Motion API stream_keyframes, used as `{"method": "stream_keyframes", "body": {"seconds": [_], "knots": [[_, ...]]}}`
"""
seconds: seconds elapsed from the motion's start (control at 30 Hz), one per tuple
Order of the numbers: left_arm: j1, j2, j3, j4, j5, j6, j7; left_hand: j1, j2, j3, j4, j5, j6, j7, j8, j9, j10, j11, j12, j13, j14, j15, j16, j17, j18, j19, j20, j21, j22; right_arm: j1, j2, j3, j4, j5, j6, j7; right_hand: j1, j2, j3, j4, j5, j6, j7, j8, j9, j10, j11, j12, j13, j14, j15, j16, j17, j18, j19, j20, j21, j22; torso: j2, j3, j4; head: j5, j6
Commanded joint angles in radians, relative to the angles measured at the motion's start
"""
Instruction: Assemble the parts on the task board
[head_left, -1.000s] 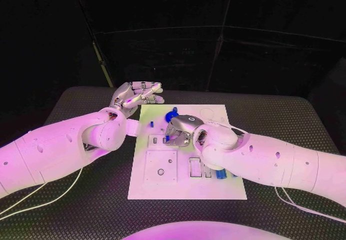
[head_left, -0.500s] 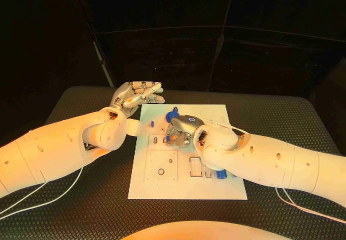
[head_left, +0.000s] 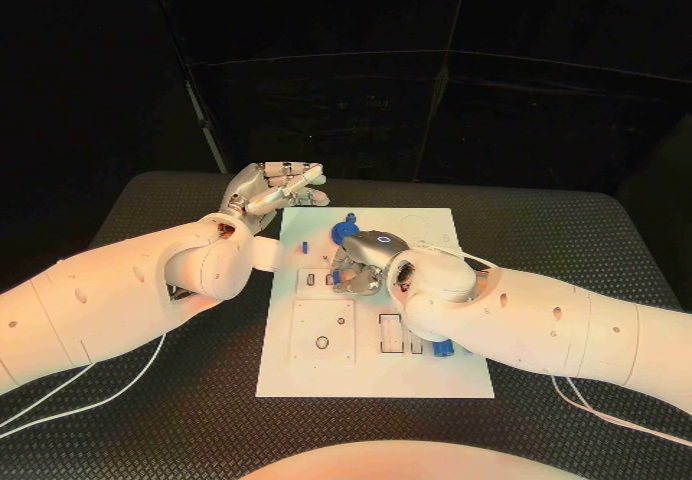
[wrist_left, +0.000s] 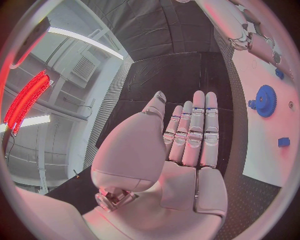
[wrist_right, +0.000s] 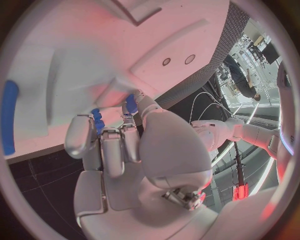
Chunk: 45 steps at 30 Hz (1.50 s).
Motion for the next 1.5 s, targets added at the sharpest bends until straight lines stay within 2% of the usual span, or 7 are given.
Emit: {"method": "stream_keyframes", "body": {"seconds": [0.03, 0.37, 0.6, 0.8, 1.03, 1.23, 1.5], "knots": [[0.001, 0.001, 0.001, 0.0, -0.004, 0.012, 0.006, 0.004, 0.009, -0.003, -0.003, -0.004, 0.005, -0.002, 0.0, 0.001, 0.006, 0.002, 0.001, 0.001, 0.004, 0.0, -0.007, 0.002, 0.013, -0.007, -0.002, -0.005, -0.001, -0.006, -0.002, -0.006, -0.005, -0.009, 0.024, -0.025, -0.001, -0.009, 0.005, 0.002, 0.007, -0.009, 0.0, -0.007, -0.001, -0.001, 0.01, -0.005, 0.105, 0.097, 0.008, -0.003, 0.214, -0.013, -0.002, 0.003, -0.005, -0.002, 0.0, -0.0005, 0.0, 0.0, -0.001], [0.001, 0.0, 0.001, -0.001, -0.004, 0.012, 0.005, 0.004, 0.009, -0.003, -0.003, -0.004, 0.005, -0.002, 0.0, 0.001, 0.006, 0.002, 0.001, 0.001, 0.004, 0.0, -0.007, 0.002, 0.013, -0.007, -0.002, -0.005, -0.001, -0.006, -0.003, -0.006, -0.005, -0.011, 0.01, -0.028, -0.006, -0.016, 0.005, 0.005, 0.011, -0.015, 0.003, -0.009, -0.002, -0.002, 0.013, -0.007, 0.103, 0.097, 0.01, -0.003, 0.214, -0.012, -0.002, 0.007, -0.006, -0.002, 0.0, -0.0003, -0.0001, 0.001, -0.002], [0.001, 0.0, 0.001, -0.001, -0.004, 0.015, 0.004, 0.005, 0.009, -0.003, -0.003, -0.004, 0.004, -0.001, -0.002, 0.0, 0.006, 0.003, 0.0, 0.0, 0.003, 0.0, -0.008, 0.002, 0.013, -0.008, -0.002, -0.005, -0.001, -0.007, -0.003, -0.006, -0.006, -0.011, -0.01, -0.034, -0.035, -0.046, -0.007, 0.025, -0.03, -0.067, 0.014, -0.03, -0.008, -0.015, 0.023, -0.021, 0.088, 0.095, 0.02, -0.005, 0.208, -0.012, -0.002, 0.016, -0.008, -0.004, 0.0, -0.0003, -0.0005, 0.0, -0.002], [0.001, 0.0, 0.001, -0.003, -0.004, 0.02, 0.004, 0.007, 0.012, -0.003, -0.004, -0.003, 0.008, -0.006, -0.002, 0.0, 0.009, 0.0, -0.001, 0.0, 0.004, -0.001, -0.011, 0.003, 0.013, -0.008, -0.002, -0.006, -0.002, -0.007, -0.004, -0.006, -0.005, -0.009, -0.047, -0.035, -0.058, -0.093, -0.062, 0.086, 0.001, -0.152, 0.034, -0.03, -0.01, -0.045, 0.043, -0.052, 0.051, 0.094, 0.036, -0.008, 0.201, -0.011, -0.006, 0.032, -0.012, -0.011, 0.0, 0.0, -0.0006, 0.0, -0.002], [0.001, -0.001, 0.001, -0.005, -0.004, 0.026, 0.001, 0.009, 0.014, -0.004, -0.005, -0.004, 0.011, -0.008, -0.003, 0.0, 0.012, -0.002, -0.004, -0.001, 0.01, -0.003, -0.011, 0.006, 0.014, -0.003, -0.004, -0.003, -0.001, -0.01, -0.013, -0.006, 0.009, -0.008, -0.118, -0.016, 0.025, -0.124, -0.105, 0.172, -0.014, -0.192, 0.042, -0.006, -0.007, -0.051, 0.05, -0.052, 0.044, 0.094, 0.044, -0.008, 0.202, -0.01, -0.008, 0.04, -0.014, -0.013, 0.0, 0.0006, -0.0001, -0.001, 0.0], [0.001, -0.004, 0.001, -0.01, -0.021, 0.044, -0.013, 0.013, 0.023, -0.01, -0.007, -0.004, 0.026, -0.017, -0.009, 0.0, 0.033, -0.012, -0.016, -0.001, 0.054, -0.021, -0.008, 0.021, 0.016, 0.081, -0.024, 0.044, 0.015, -0.014, -0.051, -0.005, 0.058, -0.005, -0.176, 0.04, 0.065, -0.141, -0.125, 0.221, -0.02, -0.202, 0.042, 0.01, -0.006, -0.042, 0.051, -0.041, 0.052, 0.094, 0.045, -0.007, 0.205, -0.01, -0.006, 0.041, -0.013, -0.011, -0.001, 0.0017, -0.0008, 0.002, 0.002], [0.0, -0.016, 0.001, -0.019, -0.107, 0.064, -0.073, 0.006, 0.026, -0.025, 0.011, -0.003, 0.081, -0.043, -0.003, 0.003, 0.151, -0.057, 0.005, 0.011, 0.25, -0.079, 0.082, 0.097, 0.016, 0.24, -0.085, 0.15, 0.062, -0.014, -0.153, 0.004, 0.159, 0.075, -0.276, 0.211, 0.095, -0.136, -0.125, 0.241, -0.016, -0.209, 0.043, 0.02, -0.006, -0.039, 0.051, -0.035, 0.055, 0.094, 0.045, -0.007, 0.205, -0.009, -0.009, 0.041, -0.016, -0.016, -0.004, 0.0002, -0.0036, 0.003, 0.008]]}}
